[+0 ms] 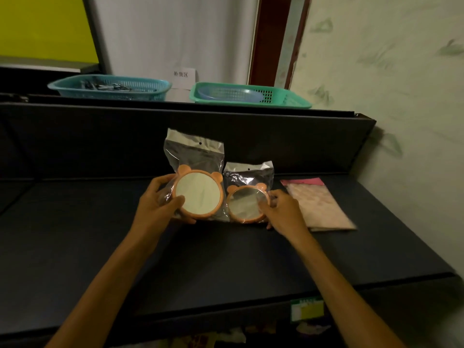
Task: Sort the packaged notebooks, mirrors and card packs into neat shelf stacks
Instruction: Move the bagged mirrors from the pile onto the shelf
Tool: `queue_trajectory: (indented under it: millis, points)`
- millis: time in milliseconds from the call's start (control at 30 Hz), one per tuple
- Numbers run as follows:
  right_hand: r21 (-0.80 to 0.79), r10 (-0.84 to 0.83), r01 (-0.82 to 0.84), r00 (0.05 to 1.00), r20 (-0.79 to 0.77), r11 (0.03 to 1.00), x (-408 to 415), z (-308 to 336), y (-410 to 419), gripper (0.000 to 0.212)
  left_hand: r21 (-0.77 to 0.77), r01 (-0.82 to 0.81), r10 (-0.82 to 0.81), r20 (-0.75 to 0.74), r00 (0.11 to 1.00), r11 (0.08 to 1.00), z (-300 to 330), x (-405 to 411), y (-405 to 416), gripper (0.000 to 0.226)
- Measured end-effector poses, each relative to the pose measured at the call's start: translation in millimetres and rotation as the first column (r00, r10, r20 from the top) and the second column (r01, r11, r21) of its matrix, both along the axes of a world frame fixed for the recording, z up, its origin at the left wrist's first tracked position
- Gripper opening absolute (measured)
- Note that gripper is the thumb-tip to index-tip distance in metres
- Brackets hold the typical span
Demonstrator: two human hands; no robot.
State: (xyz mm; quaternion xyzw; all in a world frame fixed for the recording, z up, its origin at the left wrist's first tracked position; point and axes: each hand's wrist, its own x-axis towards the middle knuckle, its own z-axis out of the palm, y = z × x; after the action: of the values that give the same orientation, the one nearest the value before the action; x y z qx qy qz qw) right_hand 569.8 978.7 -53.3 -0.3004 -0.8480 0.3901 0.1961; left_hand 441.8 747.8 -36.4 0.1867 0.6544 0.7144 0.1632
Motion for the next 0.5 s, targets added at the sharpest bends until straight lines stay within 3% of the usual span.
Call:
queue_trajectory:
  millis: [167,300,500]
  points:
    - [0.201,0.033,-0.061,0.99,0.14,0.978,0.0,5.5,5.8,0.03,0.005,-0.04,0.04,-0.026,0.999,0.999,-0.2,12.6,13.3,0.047]
    - [0.319,0.08,-0.127,0.985,0.155,0.939,8.9,13.0,21.1,0.046,-0.011,-0.045,0.045,-0.021,0.999,0.999,-2.1,21.2,22.1,0.047]
    - [0.445,0.127,-0.211,0.969,0.211,0.87,22.2,13.7,53.2,0.051,-0.037,-0.047,0.048,0.017,0.999,0.998,-2.2,29.4,42.2,0.049]
